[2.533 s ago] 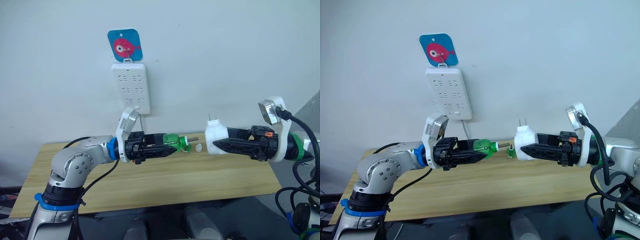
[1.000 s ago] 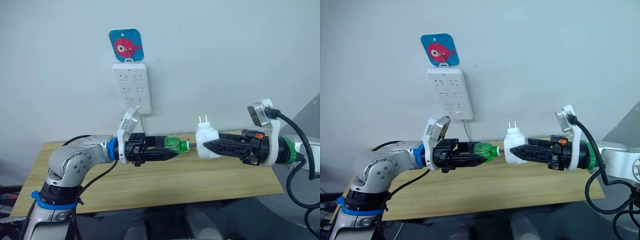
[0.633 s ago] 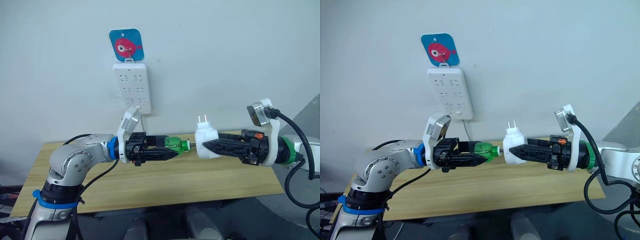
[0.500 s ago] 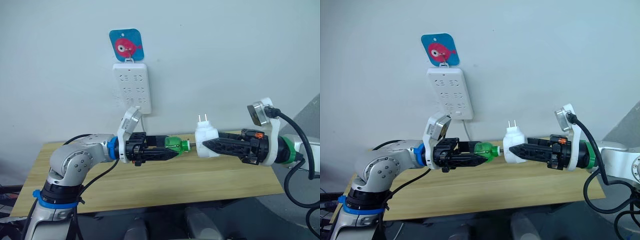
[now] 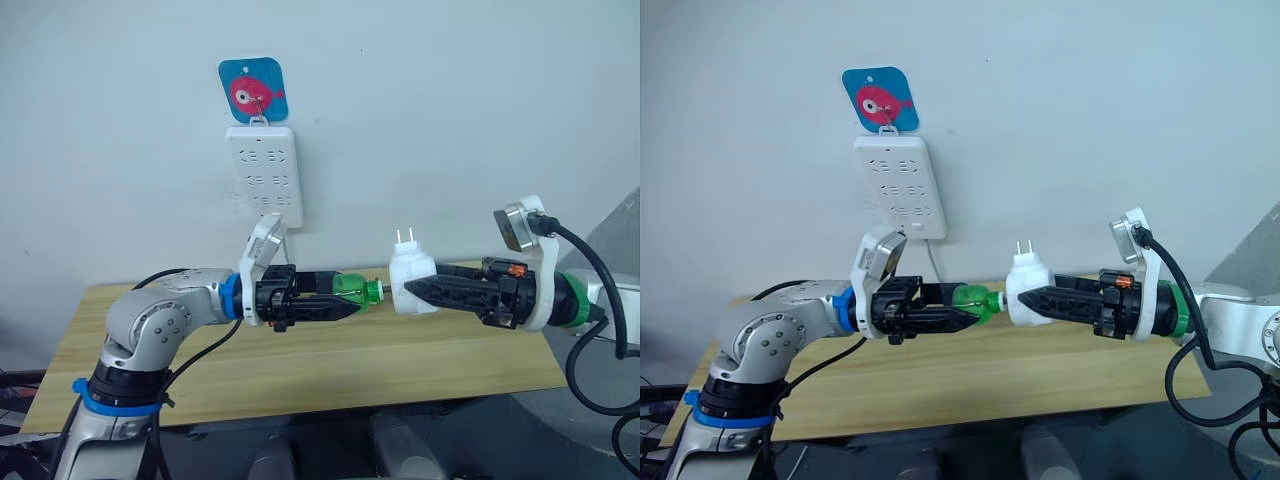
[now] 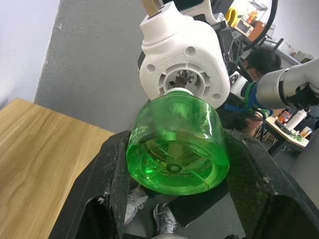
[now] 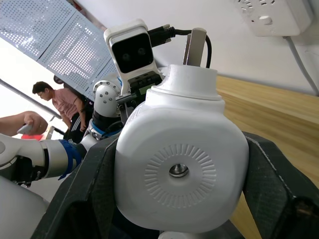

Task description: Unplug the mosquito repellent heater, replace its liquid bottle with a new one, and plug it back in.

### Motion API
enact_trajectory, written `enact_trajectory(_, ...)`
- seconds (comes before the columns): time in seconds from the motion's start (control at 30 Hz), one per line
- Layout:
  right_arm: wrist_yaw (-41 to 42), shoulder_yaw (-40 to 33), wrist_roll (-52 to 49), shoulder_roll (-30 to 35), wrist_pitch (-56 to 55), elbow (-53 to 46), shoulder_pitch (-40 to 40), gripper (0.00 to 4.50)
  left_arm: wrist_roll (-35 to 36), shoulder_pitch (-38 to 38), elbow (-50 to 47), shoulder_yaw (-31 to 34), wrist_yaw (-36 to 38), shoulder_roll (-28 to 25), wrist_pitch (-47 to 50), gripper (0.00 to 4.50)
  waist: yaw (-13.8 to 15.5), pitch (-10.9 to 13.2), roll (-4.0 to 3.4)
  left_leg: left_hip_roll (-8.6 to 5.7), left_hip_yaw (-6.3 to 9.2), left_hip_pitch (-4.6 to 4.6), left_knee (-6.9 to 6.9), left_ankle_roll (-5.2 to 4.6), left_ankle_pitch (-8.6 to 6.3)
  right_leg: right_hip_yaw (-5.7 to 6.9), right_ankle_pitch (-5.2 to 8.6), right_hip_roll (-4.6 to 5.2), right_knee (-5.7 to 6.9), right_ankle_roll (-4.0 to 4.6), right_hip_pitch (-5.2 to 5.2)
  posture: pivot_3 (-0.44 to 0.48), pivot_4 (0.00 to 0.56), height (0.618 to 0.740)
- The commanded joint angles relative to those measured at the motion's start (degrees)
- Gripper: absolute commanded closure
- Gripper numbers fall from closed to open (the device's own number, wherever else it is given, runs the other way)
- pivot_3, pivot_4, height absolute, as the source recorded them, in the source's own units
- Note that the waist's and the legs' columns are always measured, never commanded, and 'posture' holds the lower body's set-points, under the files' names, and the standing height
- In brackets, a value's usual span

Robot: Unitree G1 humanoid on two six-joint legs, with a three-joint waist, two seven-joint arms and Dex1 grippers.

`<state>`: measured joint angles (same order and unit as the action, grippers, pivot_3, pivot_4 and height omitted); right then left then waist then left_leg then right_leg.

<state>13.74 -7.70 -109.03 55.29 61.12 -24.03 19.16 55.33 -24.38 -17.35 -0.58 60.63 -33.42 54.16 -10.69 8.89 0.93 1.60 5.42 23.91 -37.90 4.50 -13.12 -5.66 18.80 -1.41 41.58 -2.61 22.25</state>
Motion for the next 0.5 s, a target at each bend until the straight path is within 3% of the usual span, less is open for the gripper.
enact_trajectory(0.03, 0.2, 0.5, -0.3, -0.2, -1.1, -2.6, 0.6, 1.46, 0.8, -1.6, -1.4, -0.6, 0.3, 1.1, -0.8, 2.14, 0.0, 0.0, 0.00, 0.00, 0.00, 0.00, 0.00, 0.00, 0.00, 0.00, 0.00, 0.00, 0.00, 0.00, 0.00, -0.186, 0.068, 0.692)
enact_trajectory(0.5, 3.3, -0.2, 2.2, 1.6, 0.3, -2.8, -1.0, 1.46, 0.8, -2.3, -0.2, 0.7, 1.5, -0.3, -0.4, 2.14, 0.0, 0.0, 0.00, 0.00, 0.00, 0.00, 0.00, 0.00, 0.00, 0.00, 0.00, 0.00, 0.00, 0.00, 0.00, -0.183, 0.067, 0.692)
